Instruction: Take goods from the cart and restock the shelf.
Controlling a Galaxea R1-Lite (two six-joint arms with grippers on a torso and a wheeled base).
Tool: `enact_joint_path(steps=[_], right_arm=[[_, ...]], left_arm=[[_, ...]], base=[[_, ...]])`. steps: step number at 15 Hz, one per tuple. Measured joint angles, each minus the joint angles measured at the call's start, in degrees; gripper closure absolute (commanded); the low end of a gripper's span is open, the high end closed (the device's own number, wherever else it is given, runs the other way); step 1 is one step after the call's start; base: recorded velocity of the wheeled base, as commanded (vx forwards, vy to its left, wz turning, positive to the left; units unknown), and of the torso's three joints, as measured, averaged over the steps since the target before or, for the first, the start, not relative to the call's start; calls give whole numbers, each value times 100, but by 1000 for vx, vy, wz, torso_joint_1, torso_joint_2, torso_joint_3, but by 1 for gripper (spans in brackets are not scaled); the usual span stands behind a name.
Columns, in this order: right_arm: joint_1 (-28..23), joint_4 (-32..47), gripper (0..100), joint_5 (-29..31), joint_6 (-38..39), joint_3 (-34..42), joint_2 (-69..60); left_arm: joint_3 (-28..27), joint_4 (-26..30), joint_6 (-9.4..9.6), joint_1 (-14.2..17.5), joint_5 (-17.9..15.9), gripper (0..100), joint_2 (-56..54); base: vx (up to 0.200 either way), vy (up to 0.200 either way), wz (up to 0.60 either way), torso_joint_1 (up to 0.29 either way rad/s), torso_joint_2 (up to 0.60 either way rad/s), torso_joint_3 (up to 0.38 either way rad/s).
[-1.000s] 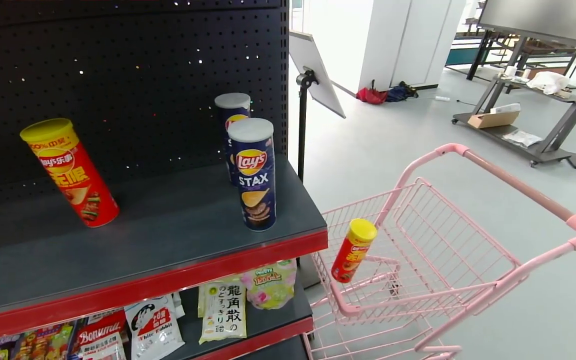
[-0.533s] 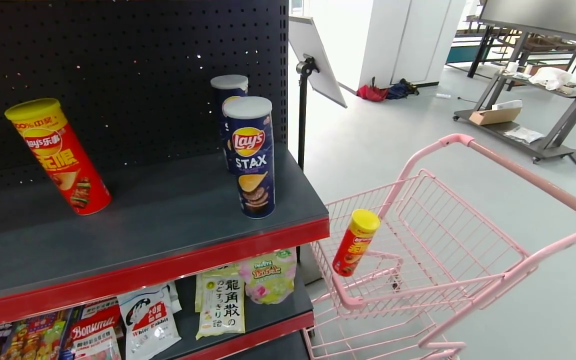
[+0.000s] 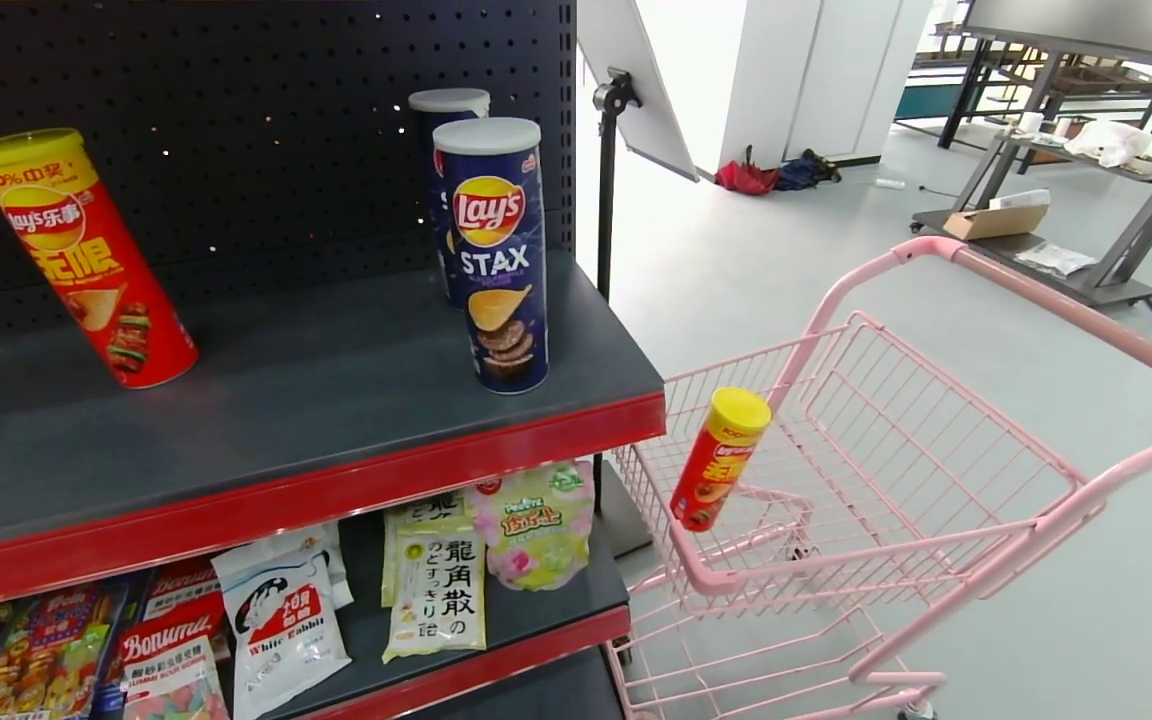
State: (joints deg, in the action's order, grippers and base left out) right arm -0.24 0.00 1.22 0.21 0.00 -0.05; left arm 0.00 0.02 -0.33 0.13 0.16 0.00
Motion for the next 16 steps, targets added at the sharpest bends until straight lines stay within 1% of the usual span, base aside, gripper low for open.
enact_joint_path(steps=[7,9,11,13,15,16], right_arm=[[0,-21,0,-65,-83,-24,5],[15,-27,0,-173,-10,-462,222],[46,-40,0,-364,184,-1248,989],[88,-223,0,-529,313,-1985,2320],[150,-914,0,-641,419,-2394,3858],[217,-1438,0,-691,474,-2486,4702]], left_arm=[[0,-2,4,2,0,0,0],[0,-2,1,0,0,0,0],[0,-2,1,2,0,0,0],[0,-2,6,2,-2,0,-2],[0,-2,6,2,0,0,0],[0,-2,6,2,0,0,-2]], base=[[0,0,0,-8,29,17],[0,0,0,0,0,0],[0,0,0,0,0,0],[0,0,0,0,0,0],[0,0,0,0,0,0],[0,0,0,0,0,0]])
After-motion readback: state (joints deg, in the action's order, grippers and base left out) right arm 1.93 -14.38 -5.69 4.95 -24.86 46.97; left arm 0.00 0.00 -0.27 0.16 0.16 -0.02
